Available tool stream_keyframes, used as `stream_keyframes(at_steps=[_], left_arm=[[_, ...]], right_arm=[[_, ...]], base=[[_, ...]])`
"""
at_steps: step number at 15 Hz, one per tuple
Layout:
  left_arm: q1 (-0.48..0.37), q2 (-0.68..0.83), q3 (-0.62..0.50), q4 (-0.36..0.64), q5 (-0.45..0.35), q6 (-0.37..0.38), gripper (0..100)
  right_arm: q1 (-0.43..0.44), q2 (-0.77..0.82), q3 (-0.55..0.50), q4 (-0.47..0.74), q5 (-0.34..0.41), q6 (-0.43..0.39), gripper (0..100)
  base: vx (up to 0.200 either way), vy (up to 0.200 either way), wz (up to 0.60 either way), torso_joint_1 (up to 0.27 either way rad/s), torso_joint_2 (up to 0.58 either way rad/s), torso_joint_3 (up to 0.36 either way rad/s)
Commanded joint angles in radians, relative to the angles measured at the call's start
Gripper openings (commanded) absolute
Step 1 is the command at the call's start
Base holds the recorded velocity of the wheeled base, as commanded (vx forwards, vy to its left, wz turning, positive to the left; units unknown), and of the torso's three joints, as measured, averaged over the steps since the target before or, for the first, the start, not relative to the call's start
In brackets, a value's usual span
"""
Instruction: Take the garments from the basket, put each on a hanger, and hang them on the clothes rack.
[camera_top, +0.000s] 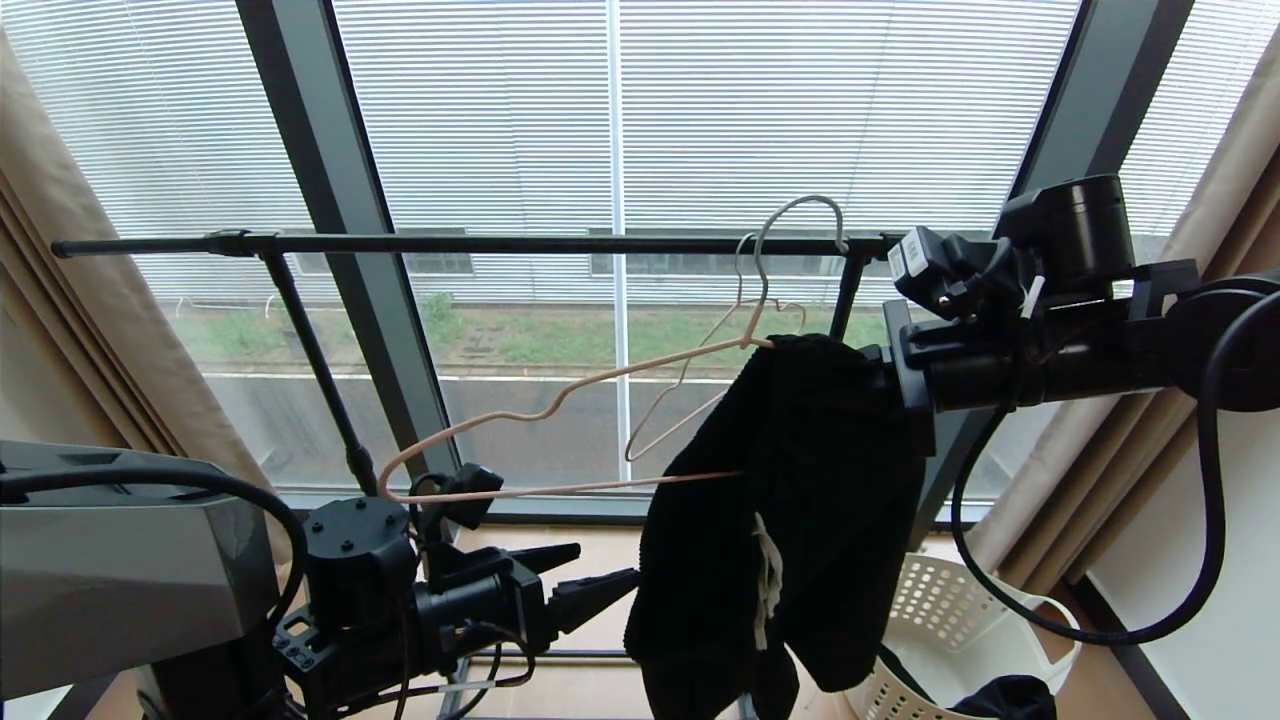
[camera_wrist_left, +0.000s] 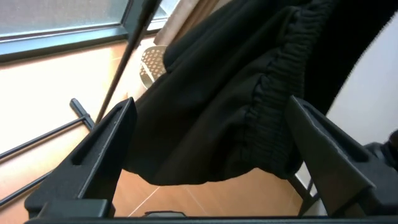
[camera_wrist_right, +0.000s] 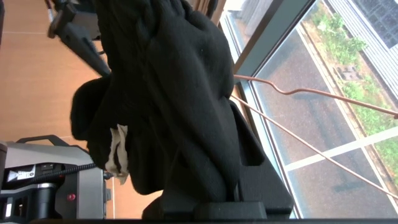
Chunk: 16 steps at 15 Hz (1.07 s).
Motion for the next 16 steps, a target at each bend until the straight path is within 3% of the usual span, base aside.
stream_keyframes(at_steps=[1, 10, 16], left_arm=[[-0.005, -0.009, 0.004, -0.001, -0.005, -0.002, 100], [0.000, -0.001, -0.001, -0.001, -0.023, -0.008, 100], [-0.034, 0.037, -0.001, -0.001, -0.012, 0.067, 100]], right_arm=[[0.001, 0.004, -0.008, 0.000, -0.001, -0.001, 0], [-0.010, 0.024, -0.030, -0.002, -0.001, 0.004, 0], [0.011, -0.005, -0.030, -0.002, -0.001, 0.004, 0]], base=[[0.000, 0.000, 0.00, 0.000, 0.00, 0.000], [0.000, 0.000, 0.00, 0.000, 0.00, 0.000], [0.000, 0.000, 0.00, 0.000, 0.00, 0.000]])
